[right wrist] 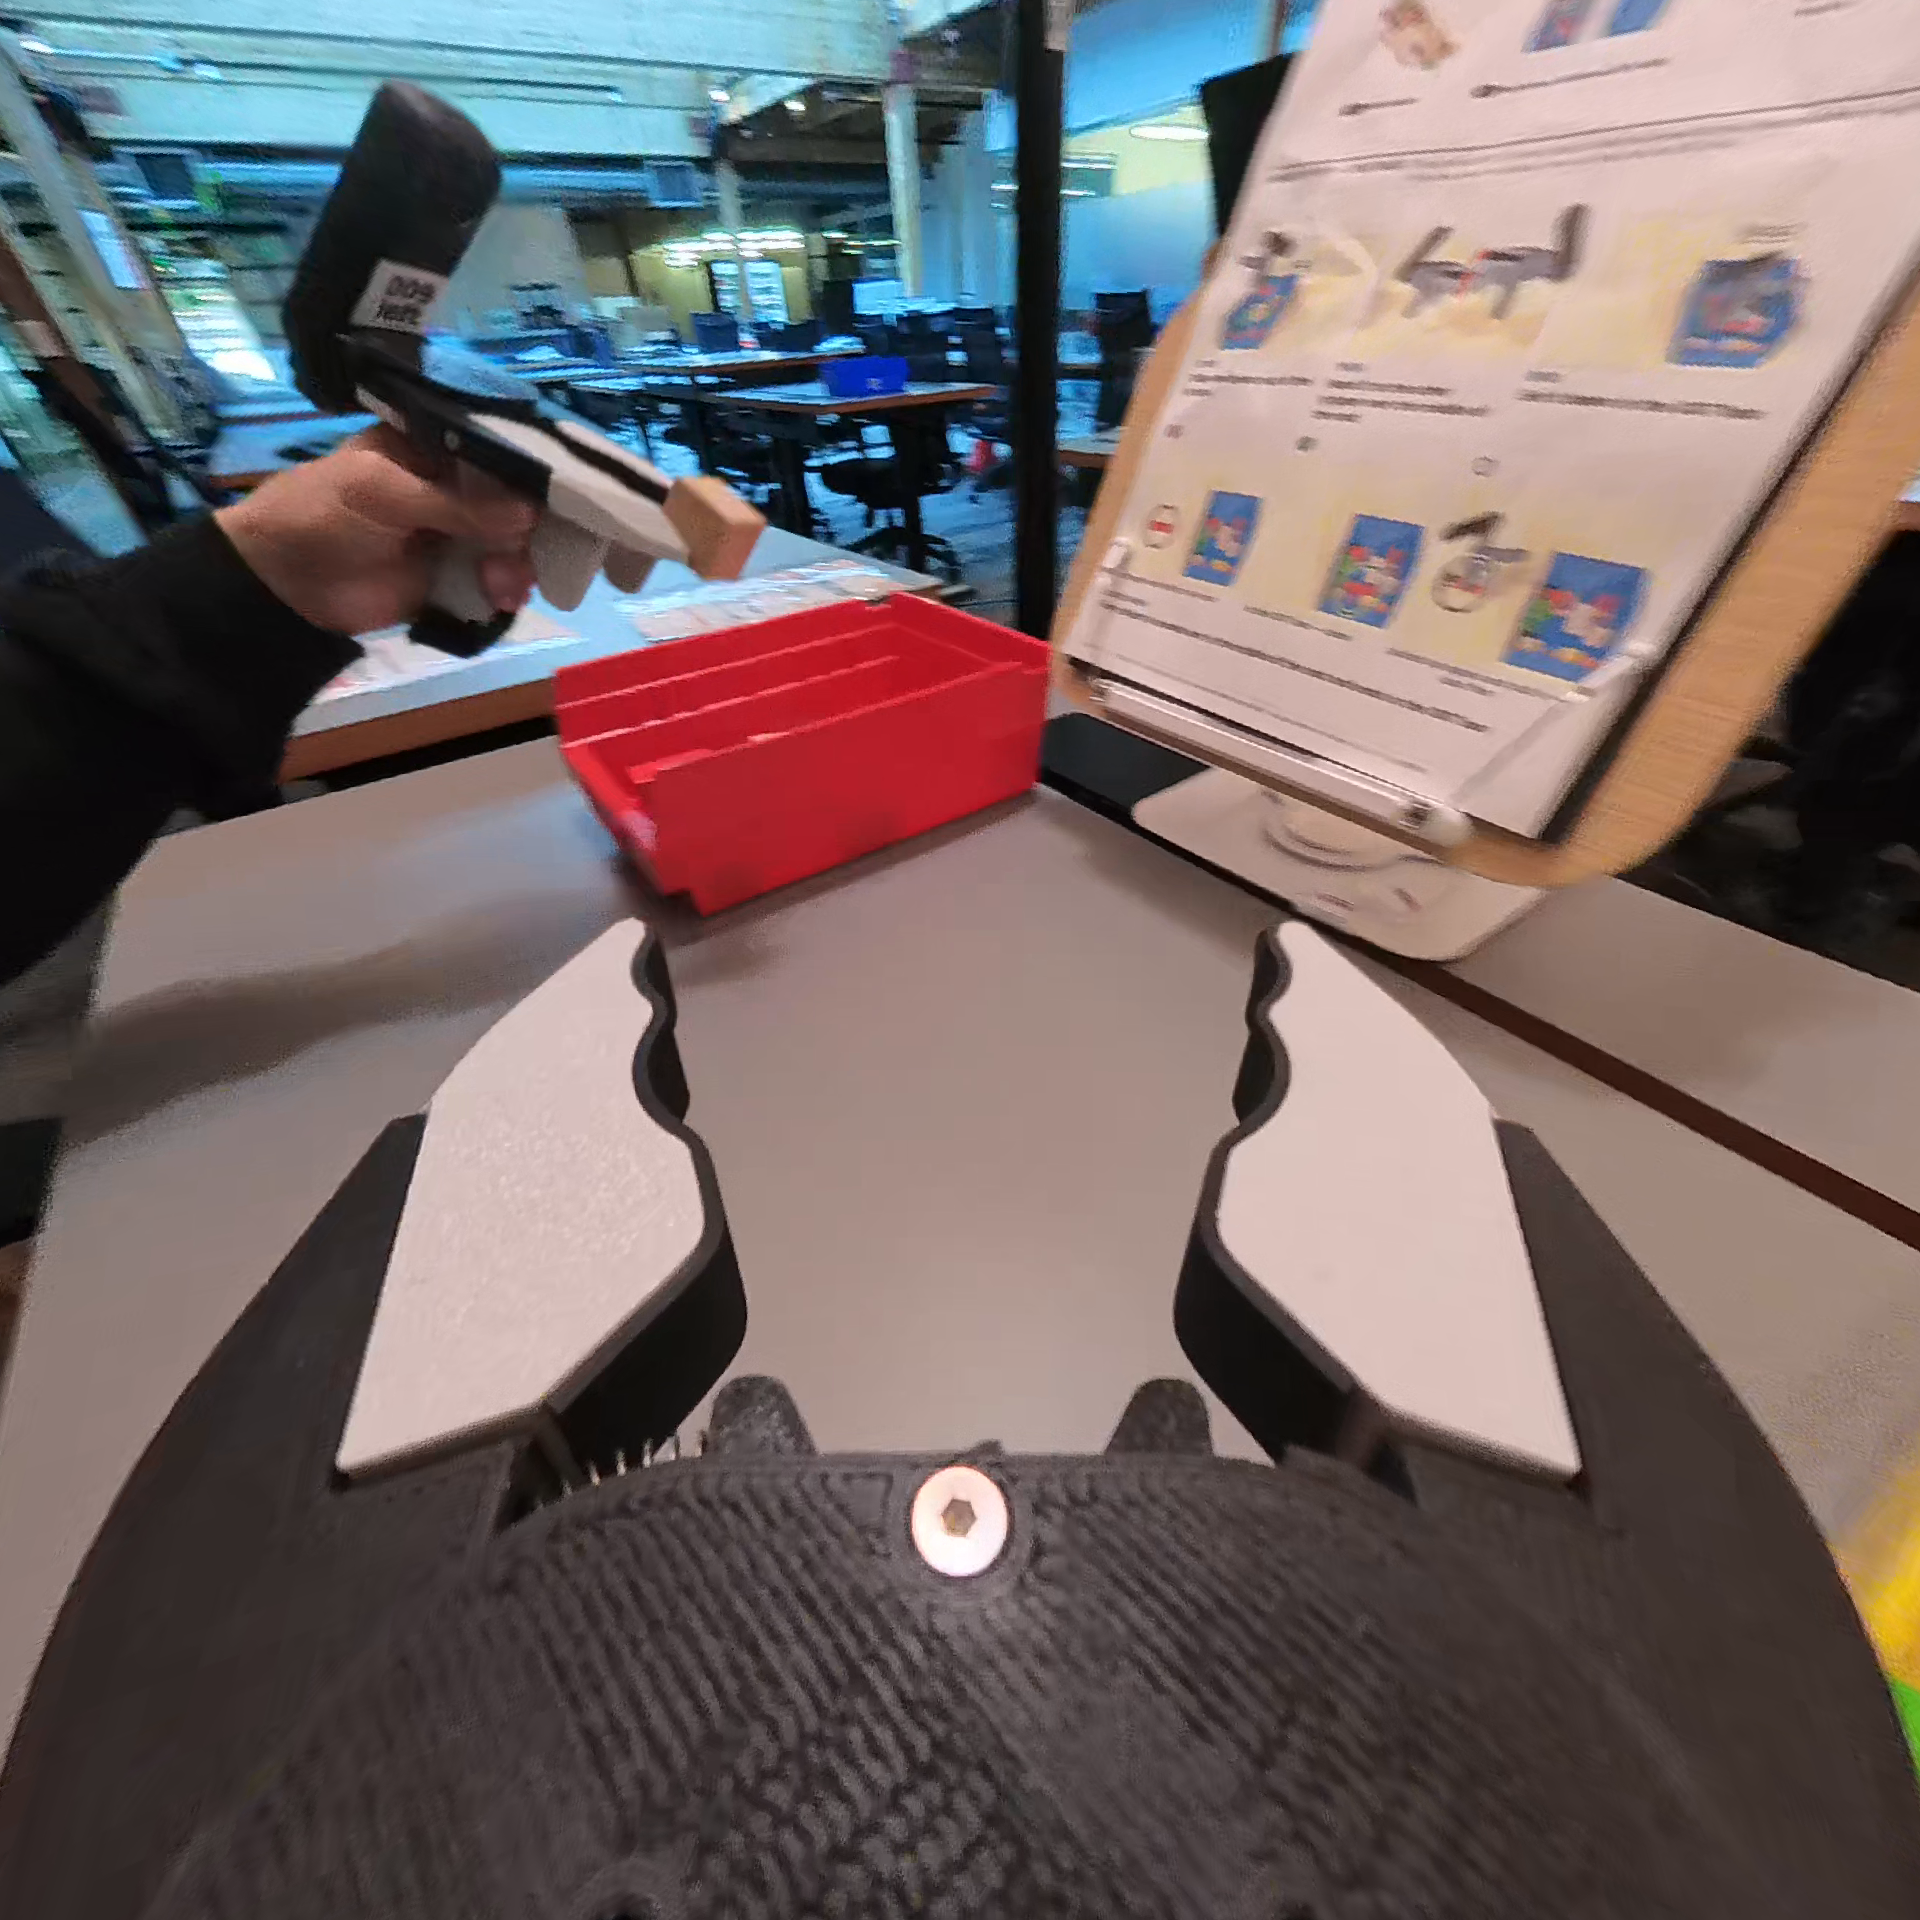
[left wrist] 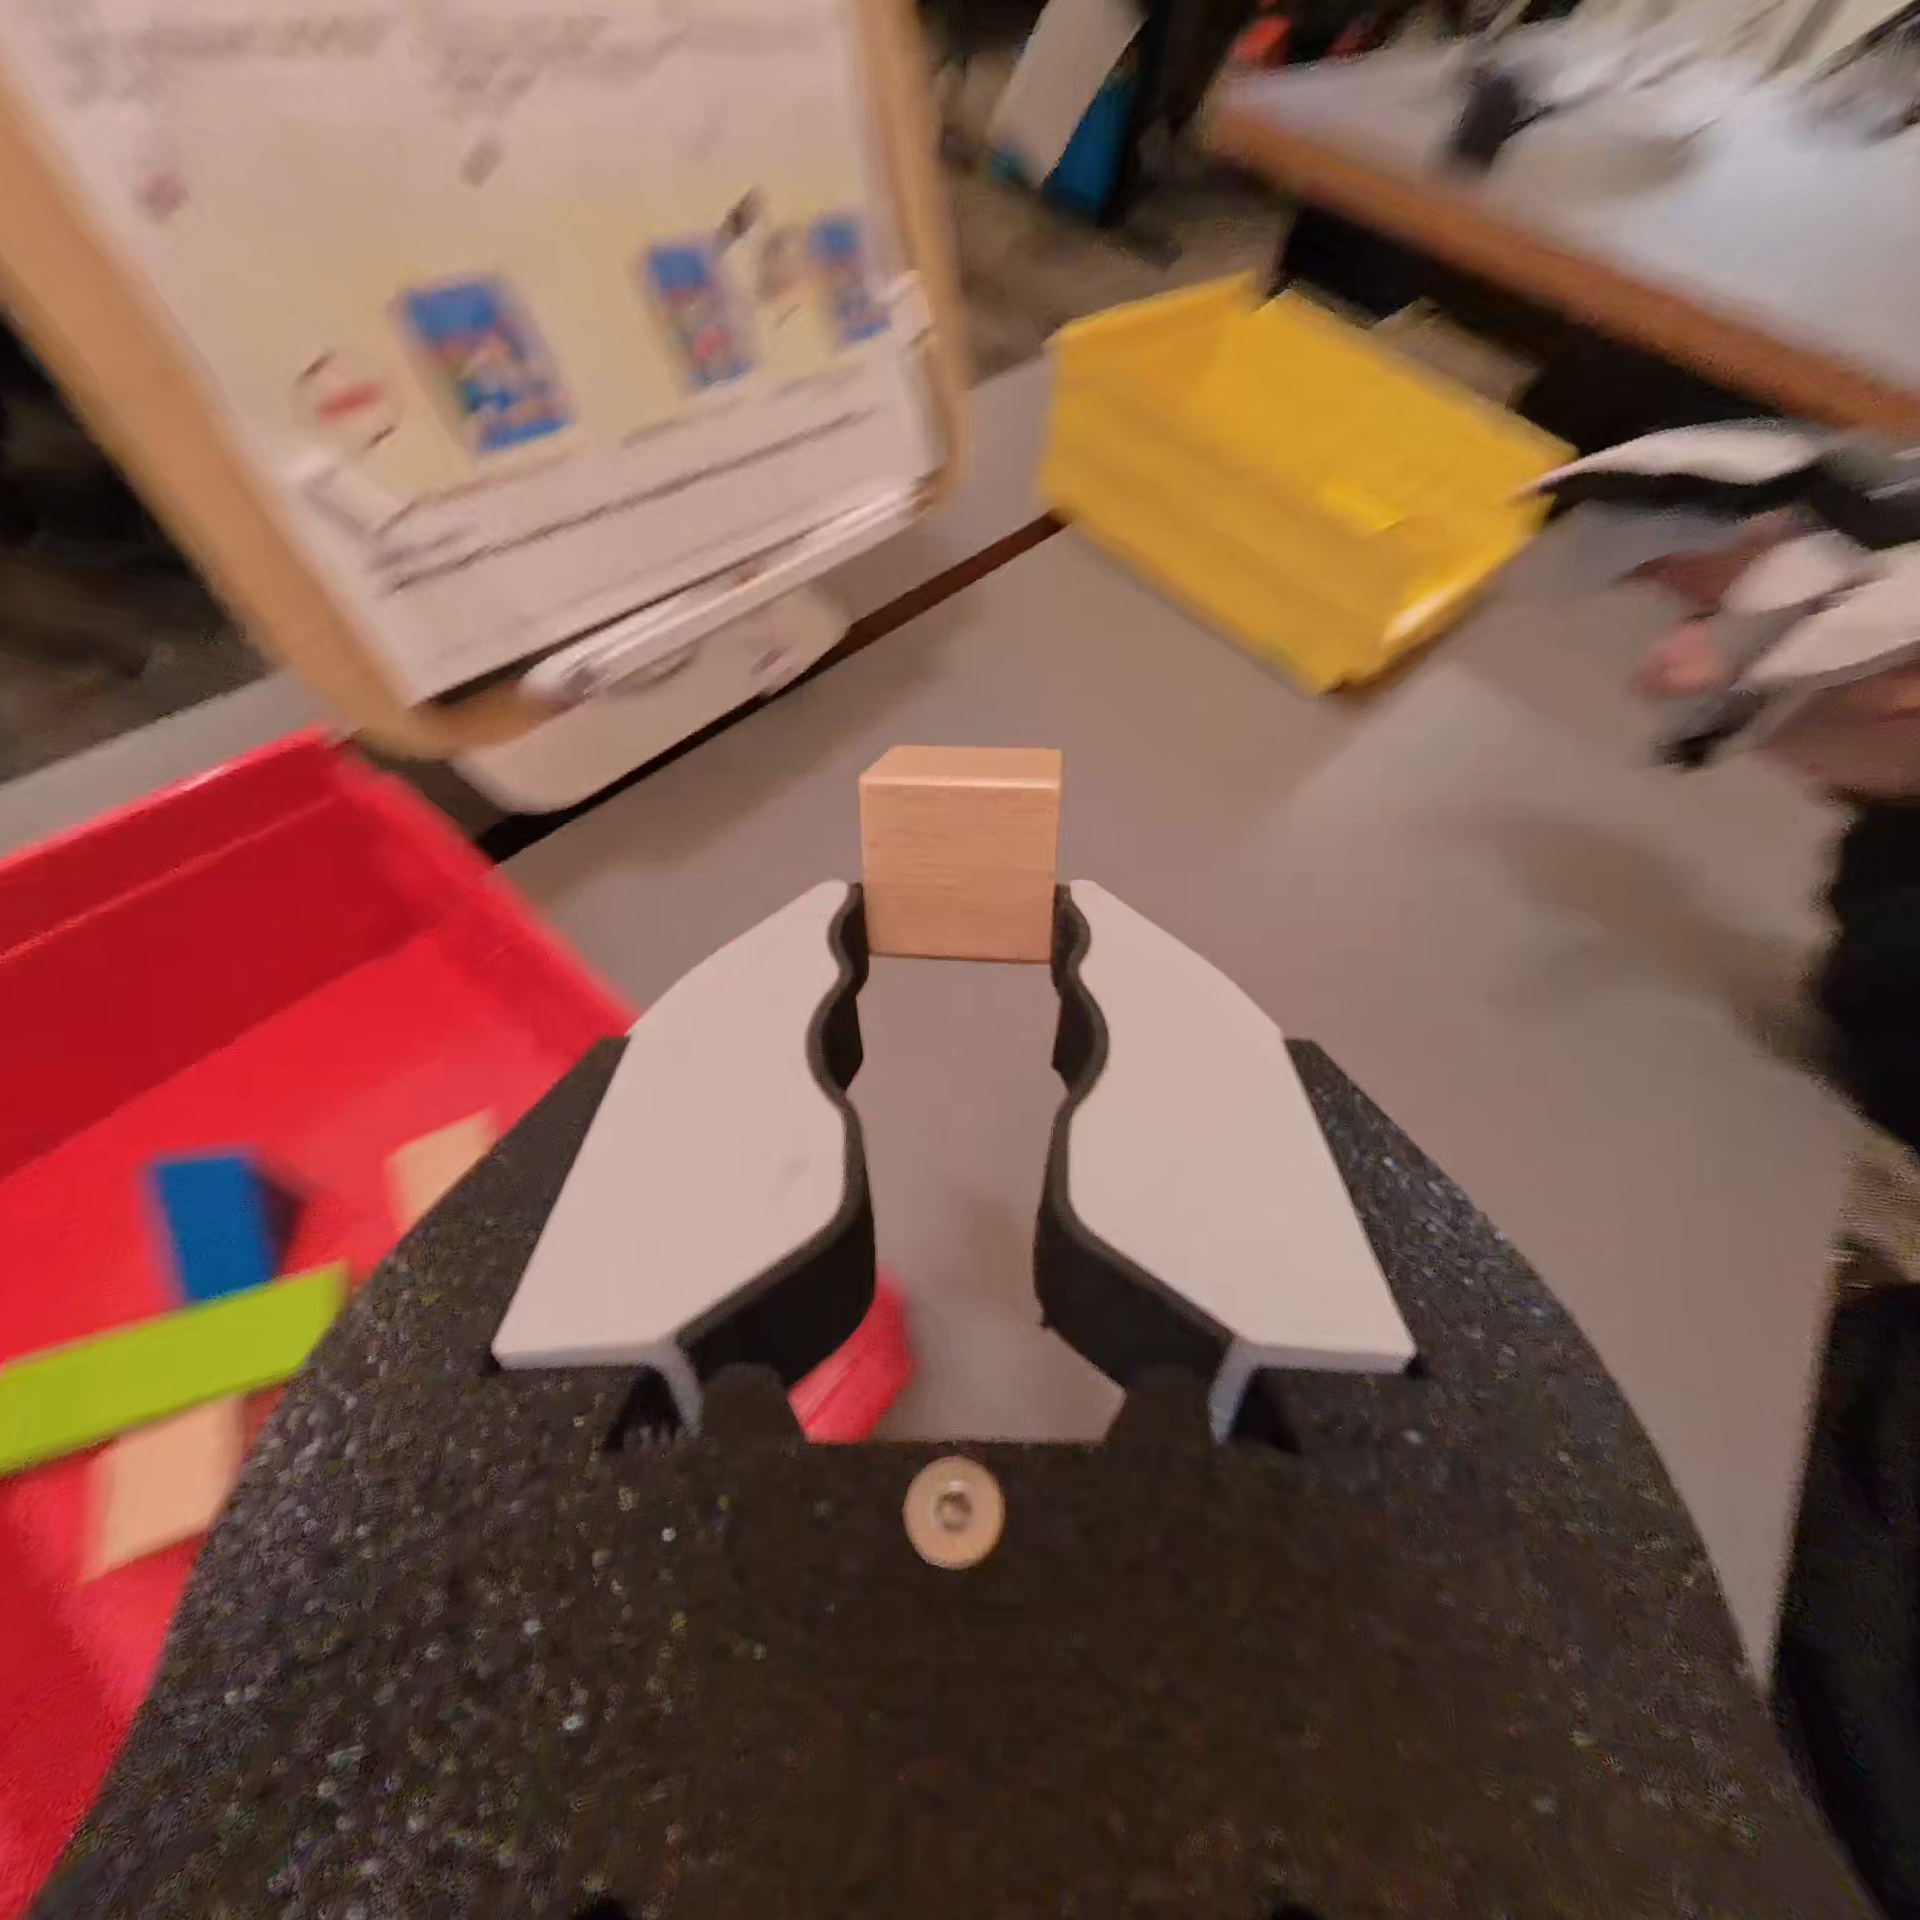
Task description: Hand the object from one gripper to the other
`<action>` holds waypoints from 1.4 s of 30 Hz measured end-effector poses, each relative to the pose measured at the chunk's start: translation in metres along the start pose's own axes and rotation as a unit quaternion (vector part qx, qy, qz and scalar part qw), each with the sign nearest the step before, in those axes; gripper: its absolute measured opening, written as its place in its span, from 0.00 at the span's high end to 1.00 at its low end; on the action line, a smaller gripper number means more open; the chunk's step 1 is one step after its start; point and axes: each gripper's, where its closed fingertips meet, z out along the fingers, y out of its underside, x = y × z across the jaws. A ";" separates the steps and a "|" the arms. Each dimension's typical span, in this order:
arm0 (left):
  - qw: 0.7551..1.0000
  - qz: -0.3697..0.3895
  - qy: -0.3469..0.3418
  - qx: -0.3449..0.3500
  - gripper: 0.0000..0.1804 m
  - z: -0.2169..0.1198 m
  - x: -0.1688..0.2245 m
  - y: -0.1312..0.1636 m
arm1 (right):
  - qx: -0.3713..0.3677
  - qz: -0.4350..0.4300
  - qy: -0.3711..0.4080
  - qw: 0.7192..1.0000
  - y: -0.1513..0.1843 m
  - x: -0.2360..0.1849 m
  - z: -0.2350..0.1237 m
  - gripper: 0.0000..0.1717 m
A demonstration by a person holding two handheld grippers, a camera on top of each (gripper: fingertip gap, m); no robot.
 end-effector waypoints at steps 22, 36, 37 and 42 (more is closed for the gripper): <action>0.950 0.094 0.260 0.148 0.82 0.038 0.242 0.001 | 0.110 0.046 -0.287 0.950 -0.039 -0.137 0.018 0.80; 0.988 0.063 0.085 0.114 0.71 0.048 0.183 0.025 | 0.024 0.018 0.171 0.985 -0.005 0.074 -0.057 0.81; 0.988 0.064 0.079 0.113 0.70 0.045 0.178 0.028 | 0.011 0.028 0.222 0.975 0.006 0.103 -0.079 0.81; 0.991 0.051 0.048 0.116 0.64 0.032 0.158 0.038 | -0.094 0.061 0.383 0.917 0.064 0.200 -0.155 0.81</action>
